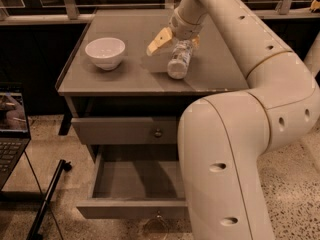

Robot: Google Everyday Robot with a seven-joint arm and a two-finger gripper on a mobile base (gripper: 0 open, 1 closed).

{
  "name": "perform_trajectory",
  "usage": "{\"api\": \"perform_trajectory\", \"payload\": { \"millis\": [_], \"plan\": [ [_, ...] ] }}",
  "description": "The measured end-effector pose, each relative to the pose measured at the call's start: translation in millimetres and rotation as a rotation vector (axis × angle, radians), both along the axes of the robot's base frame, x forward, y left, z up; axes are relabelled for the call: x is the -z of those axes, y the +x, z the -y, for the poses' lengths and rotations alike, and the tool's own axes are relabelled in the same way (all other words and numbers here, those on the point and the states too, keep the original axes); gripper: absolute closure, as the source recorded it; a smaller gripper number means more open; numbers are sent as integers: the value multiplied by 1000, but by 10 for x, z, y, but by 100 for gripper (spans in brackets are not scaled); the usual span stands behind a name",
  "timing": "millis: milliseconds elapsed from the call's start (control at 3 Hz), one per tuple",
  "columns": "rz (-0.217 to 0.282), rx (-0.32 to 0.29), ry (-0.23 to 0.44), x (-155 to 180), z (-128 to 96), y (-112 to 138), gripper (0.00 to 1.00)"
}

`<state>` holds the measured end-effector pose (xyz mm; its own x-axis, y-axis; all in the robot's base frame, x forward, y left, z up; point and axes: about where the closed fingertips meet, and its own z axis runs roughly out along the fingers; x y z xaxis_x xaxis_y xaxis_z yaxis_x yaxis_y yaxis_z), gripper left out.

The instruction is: Place blue plastic bottle into middle drawer

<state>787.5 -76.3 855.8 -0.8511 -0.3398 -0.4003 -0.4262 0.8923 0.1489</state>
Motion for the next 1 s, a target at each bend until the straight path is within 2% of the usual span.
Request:
{"api": "perform_trajectory", "payload": {
  "millis": [333,667,1000],
  "plan": [
    [3,29,-55,109,124,73,0],
    [4,31,-60,117,137,78,18],
    [4,31,-60,118,136,78,41]
  ]
}}
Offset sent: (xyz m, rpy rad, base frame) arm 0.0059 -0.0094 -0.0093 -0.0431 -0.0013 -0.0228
